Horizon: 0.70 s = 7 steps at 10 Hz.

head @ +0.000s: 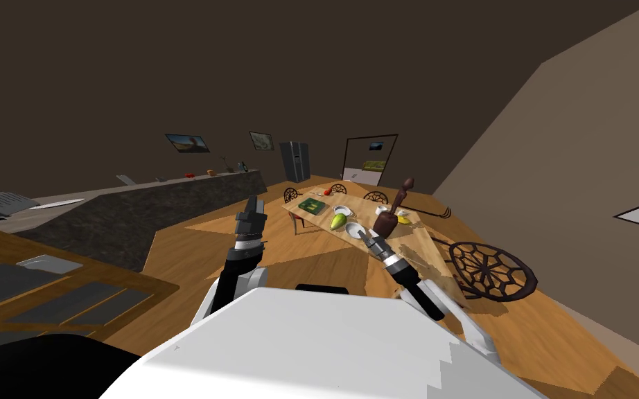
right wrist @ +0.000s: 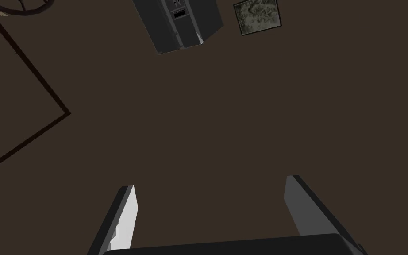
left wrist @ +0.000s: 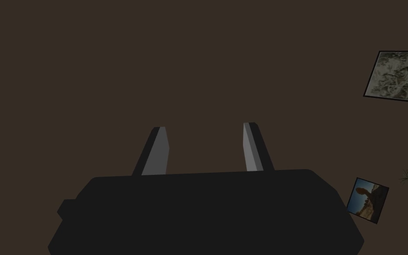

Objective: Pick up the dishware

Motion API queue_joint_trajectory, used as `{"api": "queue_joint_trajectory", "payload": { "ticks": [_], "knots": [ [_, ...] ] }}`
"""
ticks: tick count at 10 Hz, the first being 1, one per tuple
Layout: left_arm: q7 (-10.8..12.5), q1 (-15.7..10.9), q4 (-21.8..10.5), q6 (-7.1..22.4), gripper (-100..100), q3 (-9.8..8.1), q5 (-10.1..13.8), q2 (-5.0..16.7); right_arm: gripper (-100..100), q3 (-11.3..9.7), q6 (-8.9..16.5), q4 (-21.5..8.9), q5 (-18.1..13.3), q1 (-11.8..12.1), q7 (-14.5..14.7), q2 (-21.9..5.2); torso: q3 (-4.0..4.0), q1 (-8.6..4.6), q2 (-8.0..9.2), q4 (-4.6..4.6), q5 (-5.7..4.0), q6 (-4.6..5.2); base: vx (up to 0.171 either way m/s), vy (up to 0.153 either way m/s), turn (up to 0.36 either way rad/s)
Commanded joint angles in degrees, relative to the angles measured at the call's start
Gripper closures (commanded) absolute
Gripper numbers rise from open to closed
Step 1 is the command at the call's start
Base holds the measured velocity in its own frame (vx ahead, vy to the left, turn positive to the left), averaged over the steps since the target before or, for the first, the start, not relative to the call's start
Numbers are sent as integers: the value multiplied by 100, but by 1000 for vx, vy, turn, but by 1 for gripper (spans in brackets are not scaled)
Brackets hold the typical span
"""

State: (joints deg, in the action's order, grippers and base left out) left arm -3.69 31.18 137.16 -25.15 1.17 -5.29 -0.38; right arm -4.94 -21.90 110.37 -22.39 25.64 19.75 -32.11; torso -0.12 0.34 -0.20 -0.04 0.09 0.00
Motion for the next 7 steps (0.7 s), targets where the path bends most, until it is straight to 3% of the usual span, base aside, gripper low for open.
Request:
{"api": "queue_joint_trajectory", "payload": {
  "ticks": [1, 2, 4, 5, 7],
  "knots": [
    [0, 0, 0, 0, 0, 0, 0, 0, -100, -44, -21, -286, -286, -74, 286, -286, 0, 0, 0, 0, 0, 0, 49, 146, -37],
    [0, 0, 0, 0, 0, 0, 0, 0, -100, -44, -21, -309, -306, -74, 330, -290, -2, 14, -3, -1, 2, 0, 47, 112, -28],
    [0, 0, 0, 0, 0, 0, 0, 0, -100, -135, 17, -651, -691, -137, 691, -677, -4, -2, -8, -2, 0, -1, 86, 101, -31],
    [0, 1, 0, 0, 0, 0, 0, 0, -100, -135, 17, -651, -699, -137, 713, -687, -12, 3, -21, -4, 1, 0, 70, 91, -16],
    [0, 0, 0, 0, 0, 0, 0, 0, -100, -248, 66, -1018, -1072, -195, 1073, -1027, -7, -2, -11, -3, -1, -1, 83, 120, -22]
  ]
}}
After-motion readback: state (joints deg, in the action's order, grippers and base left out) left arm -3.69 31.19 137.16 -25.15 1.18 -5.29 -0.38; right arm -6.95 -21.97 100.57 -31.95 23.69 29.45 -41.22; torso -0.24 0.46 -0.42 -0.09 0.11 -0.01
